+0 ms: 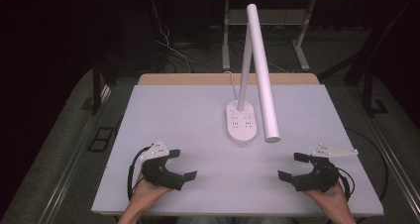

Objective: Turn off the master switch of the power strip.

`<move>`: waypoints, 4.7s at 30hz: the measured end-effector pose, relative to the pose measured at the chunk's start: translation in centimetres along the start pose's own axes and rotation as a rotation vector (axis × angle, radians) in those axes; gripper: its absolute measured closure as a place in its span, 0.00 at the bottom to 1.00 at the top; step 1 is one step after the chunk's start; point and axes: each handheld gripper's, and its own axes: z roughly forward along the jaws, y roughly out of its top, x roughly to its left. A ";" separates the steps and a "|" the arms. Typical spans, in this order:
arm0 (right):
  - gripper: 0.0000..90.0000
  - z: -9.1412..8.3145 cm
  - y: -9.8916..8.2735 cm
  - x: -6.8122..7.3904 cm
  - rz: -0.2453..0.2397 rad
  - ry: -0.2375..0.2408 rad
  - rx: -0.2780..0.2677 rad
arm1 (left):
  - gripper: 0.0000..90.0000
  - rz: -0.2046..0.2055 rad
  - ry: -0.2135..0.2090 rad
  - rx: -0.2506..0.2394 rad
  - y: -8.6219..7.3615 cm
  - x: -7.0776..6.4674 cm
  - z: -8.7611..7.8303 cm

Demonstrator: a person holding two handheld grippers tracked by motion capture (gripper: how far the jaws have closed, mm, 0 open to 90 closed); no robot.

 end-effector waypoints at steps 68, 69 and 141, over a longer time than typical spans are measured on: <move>0.00 -0.3 -0.2 -0.1 -0.006 0.001 0.021 | 0.01 0.130 -0.035 0.150 11.2 2.6 3.7; 0.00 -0.3 -0.2 -0.1 -0.007 0.001 0.021 | 0.01 0.133 -0.034 0.156 11.4 2.7 3.9; 0.00 -0.5 -0.2 -0.2 -0.015 0.001 0.023 | 0.12 0.098 0.027 0.218 18.5 7.9 12.4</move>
